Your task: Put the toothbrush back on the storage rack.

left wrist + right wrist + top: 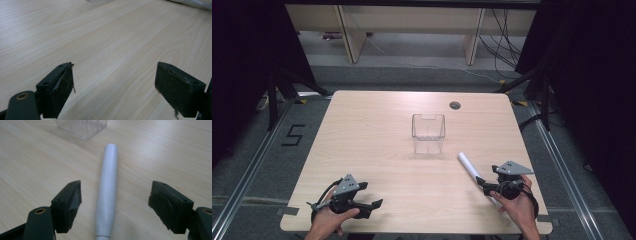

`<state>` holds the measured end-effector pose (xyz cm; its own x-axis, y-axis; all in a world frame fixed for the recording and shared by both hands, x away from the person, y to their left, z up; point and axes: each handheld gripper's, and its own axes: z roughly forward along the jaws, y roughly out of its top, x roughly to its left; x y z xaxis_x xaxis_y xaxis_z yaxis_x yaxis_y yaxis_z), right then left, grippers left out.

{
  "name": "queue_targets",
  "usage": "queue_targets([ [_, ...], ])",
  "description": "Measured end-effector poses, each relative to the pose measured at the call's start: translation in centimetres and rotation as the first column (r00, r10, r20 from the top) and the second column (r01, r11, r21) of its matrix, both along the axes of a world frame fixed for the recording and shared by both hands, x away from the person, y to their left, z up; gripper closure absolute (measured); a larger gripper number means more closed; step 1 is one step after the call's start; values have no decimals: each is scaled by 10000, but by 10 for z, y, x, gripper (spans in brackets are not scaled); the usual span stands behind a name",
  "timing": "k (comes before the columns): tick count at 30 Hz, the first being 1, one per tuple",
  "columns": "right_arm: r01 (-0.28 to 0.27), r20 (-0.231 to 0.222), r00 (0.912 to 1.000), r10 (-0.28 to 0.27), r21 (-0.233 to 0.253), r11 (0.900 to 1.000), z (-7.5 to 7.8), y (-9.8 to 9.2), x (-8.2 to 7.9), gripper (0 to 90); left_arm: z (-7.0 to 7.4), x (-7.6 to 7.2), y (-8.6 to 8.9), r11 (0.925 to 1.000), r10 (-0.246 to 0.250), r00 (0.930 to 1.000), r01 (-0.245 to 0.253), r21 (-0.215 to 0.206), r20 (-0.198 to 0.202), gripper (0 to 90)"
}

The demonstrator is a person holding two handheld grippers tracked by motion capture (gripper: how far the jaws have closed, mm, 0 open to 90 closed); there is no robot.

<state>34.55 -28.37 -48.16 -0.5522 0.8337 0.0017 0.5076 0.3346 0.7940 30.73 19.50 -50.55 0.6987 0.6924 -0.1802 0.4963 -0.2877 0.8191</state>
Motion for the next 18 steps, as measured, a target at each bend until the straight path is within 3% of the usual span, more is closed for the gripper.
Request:
queue_targets([
  [5,-11,12,10000,11,-152,9999,1,0,1,305,0,0,0,10000,74,10000,-74,16,24,148],
  [6,294,-161,9994,-294,7,9996,1,3,-1,325,0,0,0,10000,90,10000,-90,19,24,148],
  [8,77,-55,10000,-78,-206,9998,3,1,2,350,0,0,0,10000,39,10000,-39,14,-15,148],
  [10,285,123,9995,-282,-228,9993,6,2,2,368,0,1,1,10000,-8,10000,8,60,-5,148],
  [13,467,-29,9989,-468,-156,9988,8,6,3,385,0,1,1,10000,-8,10000,8,72,-5,148],
  [15,353,250,9991,-340,-511,9981,11,5,7,425,0,1,1,9999,13,10000,-13,150,-44,148],
  [18,402,44,9992,-400,-455,9982,14,7,8,447,0,1,1,9999,60,10000,-60,82,-39,148],
])
